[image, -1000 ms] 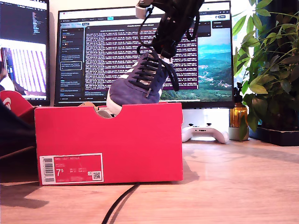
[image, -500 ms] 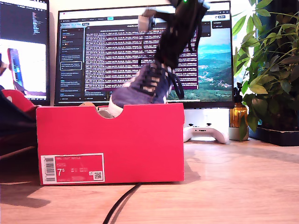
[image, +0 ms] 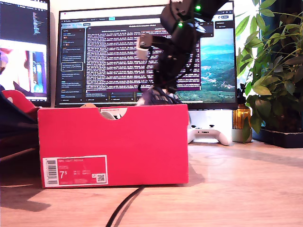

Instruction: Pack the blue shoes by picking the first shoe and placing it inside the red shoebox, left side, then picking and rotating the second shoe and placing it in the shoebox

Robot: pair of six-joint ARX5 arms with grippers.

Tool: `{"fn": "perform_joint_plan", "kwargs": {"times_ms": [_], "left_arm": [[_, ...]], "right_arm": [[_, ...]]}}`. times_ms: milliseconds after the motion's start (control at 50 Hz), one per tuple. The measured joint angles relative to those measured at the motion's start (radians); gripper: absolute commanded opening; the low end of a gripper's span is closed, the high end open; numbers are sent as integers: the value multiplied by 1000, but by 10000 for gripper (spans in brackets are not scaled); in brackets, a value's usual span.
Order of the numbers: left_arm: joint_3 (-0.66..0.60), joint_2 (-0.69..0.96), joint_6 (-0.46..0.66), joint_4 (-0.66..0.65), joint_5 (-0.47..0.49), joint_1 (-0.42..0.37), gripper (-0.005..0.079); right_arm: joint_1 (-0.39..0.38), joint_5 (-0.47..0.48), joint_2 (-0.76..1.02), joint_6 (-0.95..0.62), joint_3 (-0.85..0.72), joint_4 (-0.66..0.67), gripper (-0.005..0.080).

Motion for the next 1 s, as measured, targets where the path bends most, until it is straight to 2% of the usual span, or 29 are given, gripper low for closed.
{"fn": "perform_joint_plan", "kwargs": {"times_ms": [360,440,680,1000], "left_arm": [[0,0,0,0,3,0,-21],[0,0,0,1,3,0,-21],[0,0,0,1,4,0,-21],[0,0,0,1,5,0,-21]], "right_arm": [[3,7,1,10,0,-91,-9],[3,3,3,37,0,-106,25],[15,-6,33,89,3,-111,220],[49,31,44,95,4,-75,233]]}}
